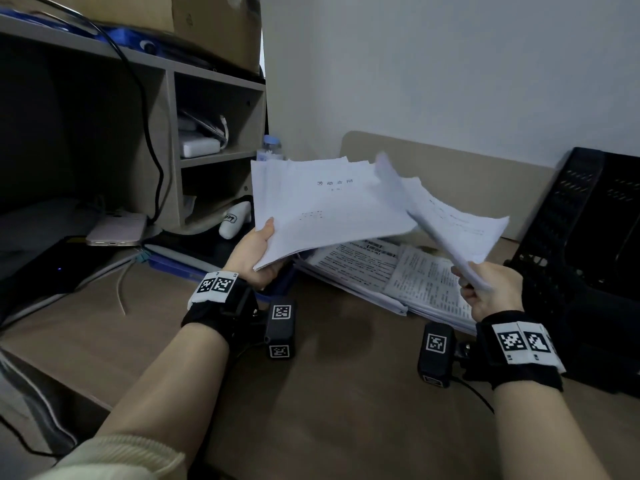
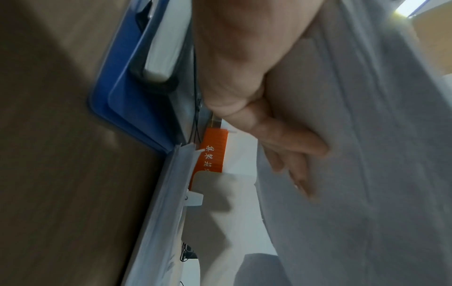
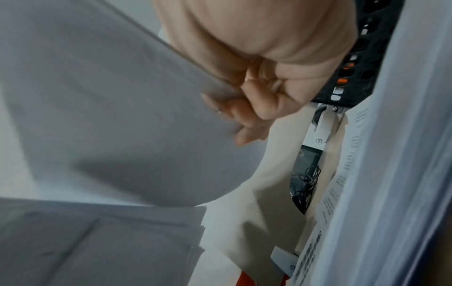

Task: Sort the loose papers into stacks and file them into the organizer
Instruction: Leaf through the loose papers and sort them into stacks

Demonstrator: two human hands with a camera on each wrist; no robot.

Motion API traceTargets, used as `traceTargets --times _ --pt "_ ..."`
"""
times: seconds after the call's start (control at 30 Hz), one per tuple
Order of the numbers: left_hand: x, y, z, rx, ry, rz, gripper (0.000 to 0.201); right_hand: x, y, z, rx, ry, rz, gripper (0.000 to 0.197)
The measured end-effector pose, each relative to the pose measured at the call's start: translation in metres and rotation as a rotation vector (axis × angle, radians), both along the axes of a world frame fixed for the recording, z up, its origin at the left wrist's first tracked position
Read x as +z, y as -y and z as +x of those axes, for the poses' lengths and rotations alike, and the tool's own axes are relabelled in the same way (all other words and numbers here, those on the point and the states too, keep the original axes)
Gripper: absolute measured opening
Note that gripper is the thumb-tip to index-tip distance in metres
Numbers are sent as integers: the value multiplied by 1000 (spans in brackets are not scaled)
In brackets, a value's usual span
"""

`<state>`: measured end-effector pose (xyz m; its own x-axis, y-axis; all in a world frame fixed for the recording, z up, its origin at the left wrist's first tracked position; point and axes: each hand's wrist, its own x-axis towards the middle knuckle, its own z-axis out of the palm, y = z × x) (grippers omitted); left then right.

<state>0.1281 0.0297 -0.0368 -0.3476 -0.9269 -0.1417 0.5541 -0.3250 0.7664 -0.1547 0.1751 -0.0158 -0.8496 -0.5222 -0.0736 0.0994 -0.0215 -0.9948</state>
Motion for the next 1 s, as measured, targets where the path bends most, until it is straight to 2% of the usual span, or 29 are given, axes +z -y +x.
traceTargets --times 0.07,0.13,0.23,0.3,0.37,0.5,0.6,0.7,0.77,0.87,1.0 --pt "3 -2 2 19 -25 8 23 0 -2 -4 -25 78 -37 25" --pt "6 -6 2 23 -63 3 23 -2 -3 -5 -75 106 -64 24" --pt "10 -10 3 19 -111 -21 23 -5 -1 -2 -64 5 -38 20" --pt "12 -13 2 11 -120 -45 22 -7 1 3 -22 -59 -2 23" --pt "13 -16 2 -4 -127 -59 22 -7 2 13 47 -107 58 17" --pt "17 -23 3 -15 -111 -72 23 -5 0 37 299 -135 179 25" --pt "21 -30 1 -37 -112 -68 21 -5 -1 49 448 -119 274 7" --pt "22 -34 2 -45 -74 -65 23 -6 4 51 457 -197 454 3" --pt "21 -34 2 -50 -35 -72 31 -6 5 48 463 -256 545 6" --pt "21 -34 2 -37 13 -75 33 -9 7 43 475 -263 583 11" --pt "25 -28 6 -31 -51 -97 23 -10 7 42 487 -274 627 12"
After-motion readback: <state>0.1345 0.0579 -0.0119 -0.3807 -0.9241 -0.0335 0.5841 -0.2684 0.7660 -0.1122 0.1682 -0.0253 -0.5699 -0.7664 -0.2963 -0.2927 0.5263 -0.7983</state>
